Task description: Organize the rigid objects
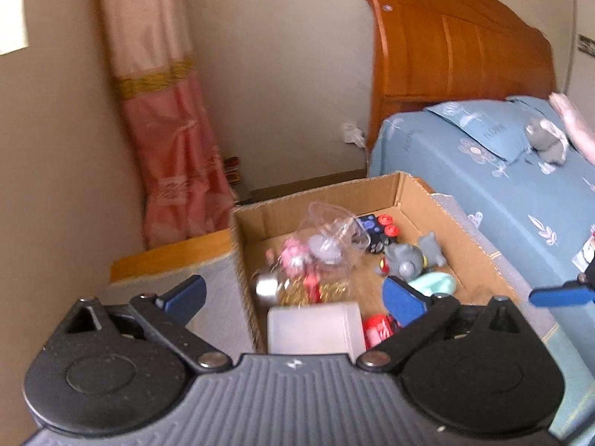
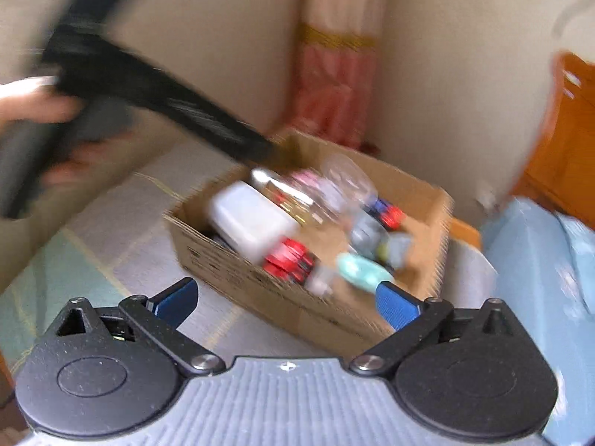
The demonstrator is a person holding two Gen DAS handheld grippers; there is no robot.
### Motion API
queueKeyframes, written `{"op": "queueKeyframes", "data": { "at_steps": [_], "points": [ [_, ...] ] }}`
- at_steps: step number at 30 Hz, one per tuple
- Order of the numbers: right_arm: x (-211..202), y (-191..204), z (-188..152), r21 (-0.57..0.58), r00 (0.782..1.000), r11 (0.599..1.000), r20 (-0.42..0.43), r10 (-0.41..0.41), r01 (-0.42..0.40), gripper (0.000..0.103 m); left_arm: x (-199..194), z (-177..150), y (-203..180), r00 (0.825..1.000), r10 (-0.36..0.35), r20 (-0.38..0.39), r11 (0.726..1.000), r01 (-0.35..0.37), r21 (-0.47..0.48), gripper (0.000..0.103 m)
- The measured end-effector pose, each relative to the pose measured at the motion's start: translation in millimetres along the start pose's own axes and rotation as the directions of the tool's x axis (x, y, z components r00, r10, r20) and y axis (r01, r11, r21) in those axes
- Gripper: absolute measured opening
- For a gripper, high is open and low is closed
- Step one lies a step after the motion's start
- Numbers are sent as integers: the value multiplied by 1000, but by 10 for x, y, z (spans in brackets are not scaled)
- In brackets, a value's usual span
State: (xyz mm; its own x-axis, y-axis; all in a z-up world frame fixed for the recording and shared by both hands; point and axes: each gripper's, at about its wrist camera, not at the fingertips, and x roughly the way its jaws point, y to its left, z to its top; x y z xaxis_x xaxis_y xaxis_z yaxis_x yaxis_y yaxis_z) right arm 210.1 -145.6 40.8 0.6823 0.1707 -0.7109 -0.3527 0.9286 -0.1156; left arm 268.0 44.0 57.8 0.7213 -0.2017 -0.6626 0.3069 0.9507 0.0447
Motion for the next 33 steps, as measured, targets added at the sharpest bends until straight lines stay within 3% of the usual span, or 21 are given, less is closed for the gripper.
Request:
{"op": "queueKeyframes", "data": {
  "at_steps": [5, 10, 15, 25, 33],
  "points": [
    [-66, -143, -133, 199, 986, 969, -114, -125, 146, 103, -441, -363, -80, 991, 124, -46, 989, -127, -73, 102],
    [-202, -159, -291, 344, 980, 921, -132, -147, 185, 103, -614, -645, -171, 987, 135, -84, 981, -145, -125, 102],
    [-364, -84, -378, 377, 972, 896, -125, -200, 233, 103, -735, -785, -292, 983, 153, -99, 975, -167, -149, 102],
    [-483, -42, -452, 397, 972, 888, -113, -205, 234, 103, -862, -834, -462, 968, 236, -83, 965, -244, -102, 102],
    [-513, -9, -449, 387, 972, 892, -105, -209, 234, 103, -884, -843, -499, 967, 239, -86, 963, -247, -104, 102]
  ]
}}
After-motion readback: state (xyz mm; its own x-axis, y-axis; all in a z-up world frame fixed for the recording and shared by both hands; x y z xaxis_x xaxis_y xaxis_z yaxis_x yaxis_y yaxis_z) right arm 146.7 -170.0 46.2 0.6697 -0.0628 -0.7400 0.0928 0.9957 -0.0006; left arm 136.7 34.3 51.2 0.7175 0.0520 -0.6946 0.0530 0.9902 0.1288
